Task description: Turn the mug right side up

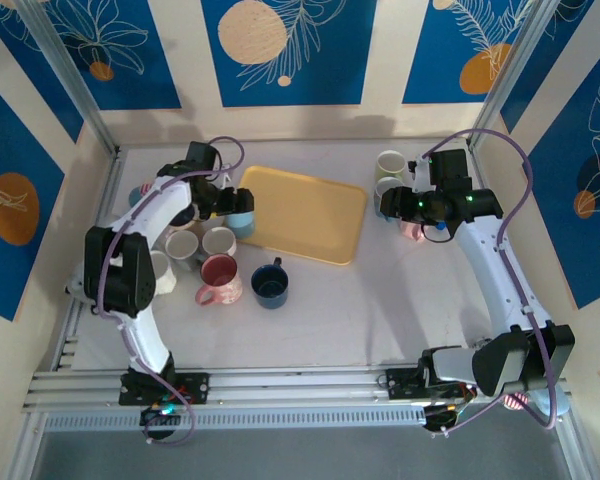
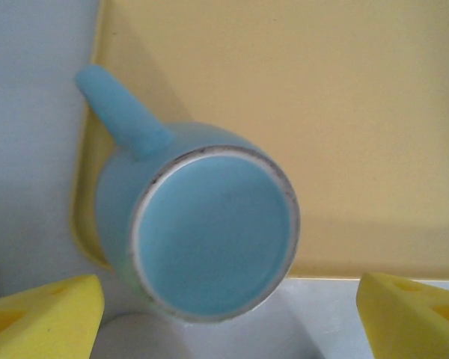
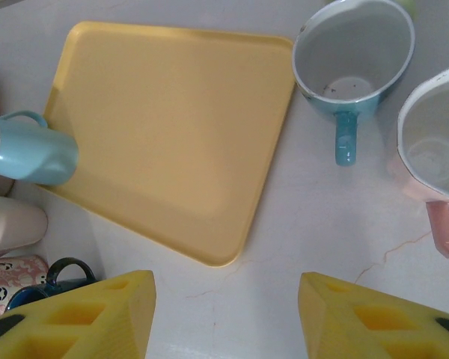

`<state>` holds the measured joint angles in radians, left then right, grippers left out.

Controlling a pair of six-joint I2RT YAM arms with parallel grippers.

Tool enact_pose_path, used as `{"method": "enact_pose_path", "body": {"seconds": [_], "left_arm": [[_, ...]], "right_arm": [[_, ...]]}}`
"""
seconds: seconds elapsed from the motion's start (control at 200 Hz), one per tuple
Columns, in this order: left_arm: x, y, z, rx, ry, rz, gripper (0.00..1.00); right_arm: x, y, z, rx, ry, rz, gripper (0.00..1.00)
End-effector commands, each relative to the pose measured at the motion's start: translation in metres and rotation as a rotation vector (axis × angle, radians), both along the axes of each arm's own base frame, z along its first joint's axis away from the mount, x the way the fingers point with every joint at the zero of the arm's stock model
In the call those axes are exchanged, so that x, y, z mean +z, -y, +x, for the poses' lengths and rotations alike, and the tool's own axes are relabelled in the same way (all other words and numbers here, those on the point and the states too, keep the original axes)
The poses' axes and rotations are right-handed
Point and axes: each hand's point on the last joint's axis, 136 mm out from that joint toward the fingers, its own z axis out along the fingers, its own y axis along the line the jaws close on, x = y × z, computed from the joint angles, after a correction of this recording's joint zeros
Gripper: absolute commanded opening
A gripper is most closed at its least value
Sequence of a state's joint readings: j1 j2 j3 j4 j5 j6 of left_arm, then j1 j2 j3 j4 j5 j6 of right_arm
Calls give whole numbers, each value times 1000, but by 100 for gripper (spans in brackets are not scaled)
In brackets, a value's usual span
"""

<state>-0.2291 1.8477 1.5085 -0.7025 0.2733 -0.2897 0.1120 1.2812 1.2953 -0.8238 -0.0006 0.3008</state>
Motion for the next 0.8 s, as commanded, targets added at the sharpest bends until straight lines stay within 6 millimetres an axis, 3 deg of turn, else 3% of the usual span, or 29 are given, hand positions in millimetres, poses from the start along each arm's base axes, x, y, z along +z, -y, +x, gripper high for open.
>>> {"method": "enact_pose_path", "body": {"seconds": [0.0, 0.155, 0.39, 0.475, 0.56, 0.795], "left_arm": [[16, 20, 10, -15, 9, -131, 85], [30, 58, 6, -95, -13, -244, 84], [51, 133, 0, -208, -29, -448, 83], [65, 148, -4, -248, -10, -499, 83], [75, 135, 0, -245, 65, -448, 83], [86, 50, 24, -352, 361, -37, 80]], "right_arm": [[7, -3, 0, 10, 20, 10, 54], [3, -2, 3, 1, 20, 14, 54], [-1, 0, 4, -14, 10, 31, 54], [-1, 2, 3, -20, 12, 31, 54], [2, 1, 2, -12, 21, 36, 54], [8, -7, -1, 55, 45, 56, 53]]}}
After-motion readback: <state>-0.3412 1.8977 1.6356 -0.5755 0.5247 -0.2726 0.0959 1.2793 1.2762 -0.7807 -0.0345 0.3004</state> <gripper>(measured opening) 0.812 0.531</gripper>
